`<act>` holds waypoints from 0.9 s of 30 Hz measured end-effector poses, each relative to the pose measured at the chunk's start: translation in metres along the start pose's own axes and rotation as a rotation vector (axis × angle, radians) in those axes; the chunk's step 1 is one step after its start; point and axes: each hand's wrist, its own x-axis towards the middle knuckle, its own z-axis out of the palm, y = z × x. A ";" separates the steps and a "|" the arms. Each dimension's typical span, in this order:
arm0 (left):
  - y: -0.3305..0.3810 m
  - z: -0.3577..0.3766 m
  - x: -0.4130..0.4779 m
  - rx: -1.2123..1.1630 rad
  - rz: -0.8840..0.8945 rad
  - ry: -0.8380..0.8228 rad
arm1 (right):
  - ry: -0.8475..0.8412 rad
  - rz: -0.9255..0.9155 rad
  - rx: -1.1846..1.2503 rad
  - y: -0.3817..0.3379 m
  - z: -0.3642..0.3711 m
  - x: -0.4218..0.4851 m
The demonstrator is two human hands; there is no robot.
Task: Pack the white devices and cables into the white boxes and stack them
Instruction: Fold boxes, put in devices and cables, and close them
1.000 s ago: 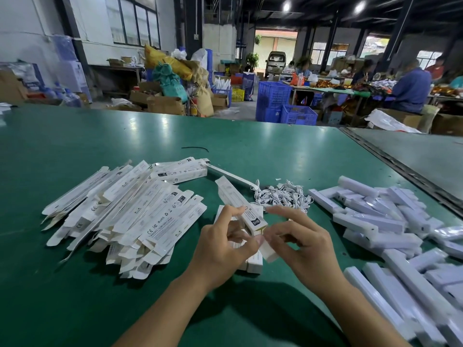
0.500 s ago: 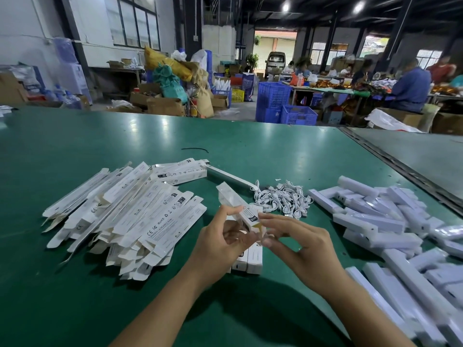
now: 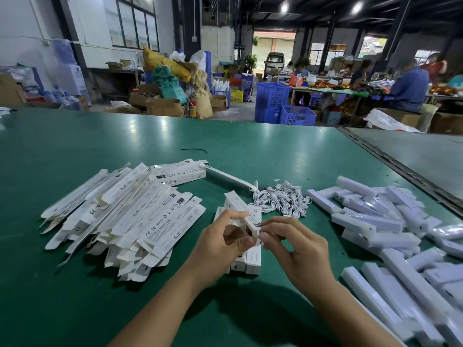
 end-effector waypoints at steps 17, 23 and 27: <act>-0.003 -0.003 0.004 -0.013 -0.003 0.072 | -0.070 -0.023 -0.020 0.004 -0.006 0.002; 0.005 -0.004 0.001 -0.018 -0.008 0.055 | -0.097 0.030 0.060 0.002 -0.006 0.002; 0.006 -0.004 0.000 -0.025 -0.005 0.031 | -0.080 0.156 0.153 -0.001 -0.003 0.000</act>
